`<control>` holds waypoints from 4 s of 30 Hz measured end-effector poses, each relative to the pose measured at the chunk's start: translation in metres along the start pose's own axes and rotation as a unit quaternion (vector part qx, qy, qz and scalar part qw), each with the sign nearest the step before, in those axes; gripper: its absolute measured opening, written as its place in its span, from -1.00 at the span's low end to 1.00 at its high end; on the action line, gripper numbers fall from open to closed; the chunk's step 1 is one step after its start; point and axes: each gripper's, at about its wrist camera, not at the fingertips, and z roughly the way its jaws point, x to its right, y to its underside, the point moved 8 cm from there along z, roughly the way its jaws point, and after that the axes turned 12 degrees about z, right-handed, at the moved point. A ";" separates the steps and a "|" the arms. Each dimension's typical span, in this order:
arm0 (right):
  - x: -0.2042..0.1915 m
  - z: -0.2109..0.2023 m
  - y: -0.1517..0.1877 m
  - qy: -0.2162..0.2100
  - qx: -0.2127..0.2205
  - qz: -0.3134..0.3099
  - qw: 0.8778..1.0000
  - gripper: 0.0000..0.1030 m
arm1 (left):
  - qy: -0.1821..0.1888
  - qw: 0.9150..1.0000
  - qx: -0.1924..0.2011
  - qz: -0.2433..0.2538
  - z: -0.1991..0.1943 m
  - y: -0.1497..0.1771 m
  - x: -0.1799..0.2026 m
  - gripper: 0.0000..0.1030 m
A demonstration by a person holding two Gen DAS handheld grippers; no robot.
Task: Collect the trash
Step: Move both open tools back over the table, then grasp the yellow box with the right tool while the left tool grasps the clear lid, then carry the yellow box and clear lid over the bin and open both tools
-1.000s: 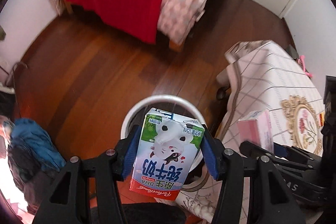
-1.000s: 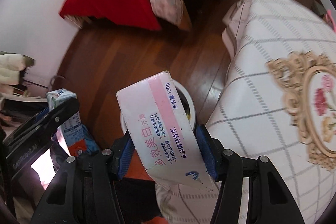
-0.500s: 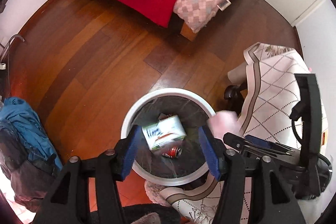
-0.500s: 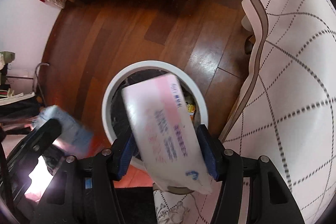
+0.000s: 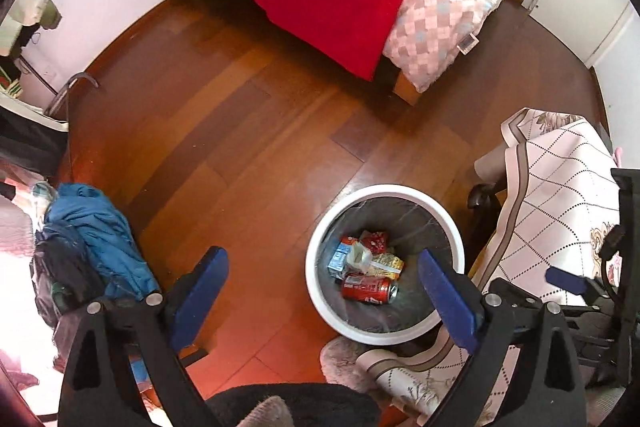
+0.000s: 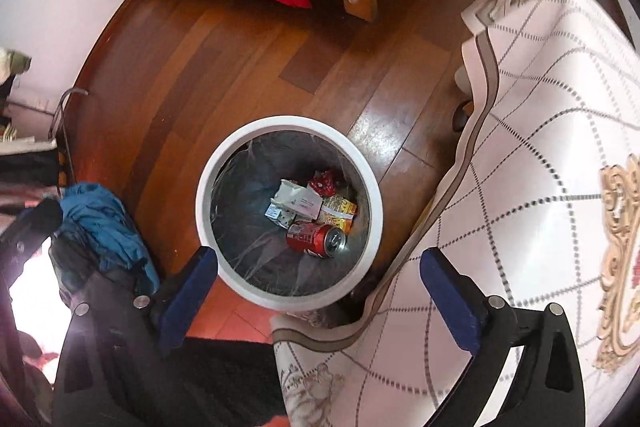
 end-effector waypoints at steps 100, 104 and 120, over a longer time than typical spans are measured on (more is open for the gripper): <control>0.591 -0.200 0.170 0.081 0.219 0.403 0.885 0.23 | 0.142 0.877 0.086 0.450 -0.044 0.054 0.653 -0.29; 0.566 -0.220 0.170 0.074 0.235 0.376 0.893 0.23 | 0.135 0.890 0.132 0.416 -0.088 0.035 0.610 -0.29; 0.326 -0.289 0.137 -0.100 0.287 0.206 0.930 0.22 | 0.031 0.941 0.214 0.259 -0.209 -0.001 0.313 -0.29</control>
